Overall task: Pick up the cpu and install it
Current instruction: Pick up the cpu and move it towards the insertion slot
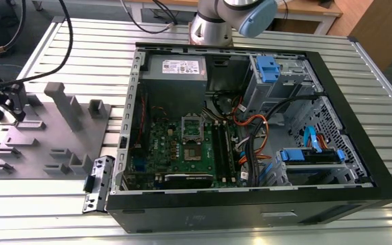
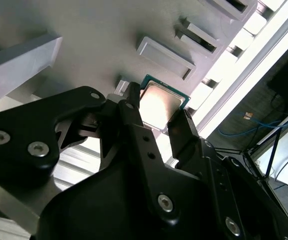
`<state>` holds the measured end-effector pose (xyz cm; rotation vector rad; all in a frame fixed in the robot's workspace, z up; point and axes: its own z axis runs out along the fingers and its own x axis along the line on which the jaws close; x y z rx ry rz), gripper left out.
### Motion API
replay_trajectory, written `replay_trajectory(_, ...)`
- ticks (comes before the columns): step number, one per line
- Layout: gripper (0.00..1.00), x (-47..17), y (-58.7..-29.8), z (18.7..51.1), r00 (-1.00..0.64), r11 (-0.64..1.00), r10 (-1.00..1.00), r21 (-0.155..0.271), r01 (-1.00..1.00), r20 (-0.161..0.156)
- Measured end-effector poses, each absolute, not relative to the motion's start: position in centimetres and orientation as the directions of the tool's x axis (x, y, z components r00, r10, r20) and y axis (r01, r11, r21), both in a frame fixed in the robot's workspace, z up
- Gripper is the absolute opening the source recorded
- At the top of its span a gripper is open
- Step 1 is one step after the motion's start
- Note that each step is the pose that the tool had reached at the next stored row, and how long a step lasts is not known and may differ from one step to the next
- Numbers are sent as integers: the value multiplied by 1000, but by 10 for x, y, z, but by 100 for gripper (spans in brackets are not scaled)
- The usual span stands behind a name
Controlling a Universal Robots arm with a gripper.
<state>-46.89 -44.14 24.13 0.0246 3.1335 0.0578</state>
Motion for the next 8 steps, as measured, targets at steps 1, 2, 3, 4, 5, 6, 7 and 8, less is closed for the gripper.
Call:
replay_trajectory(1, 47, -469, -441, 244, -1000, 999, 16, 37, 16, -7)
replay_trajectory(2, 47, -469, -441, 246, -1000, 999, 16, 37, 16, -7)
replay_trajectory(3, 47, -469, -441, 249, -1000, 999, 16, 37, 16, -7)
replay_trajectory(4, 47, -469, -441, 252, -1000, 999, 16, 37, 15, -7)
replay_trajectory(5, 47, -469, -441, 255, -1000, 999, 16, 37, 16, -7)
replay_trajectory(6, 47, -469, -441, 258, -1000, 999, 16, 37, 16, -7)
replay_trajectory(7, 47, -469, -441, 262, -1000, 999, 16, 37, 16, -7)
replay_trajectory(8, 47, -469, -441, 266, -1000, 999, 16, 37, 15, -7)
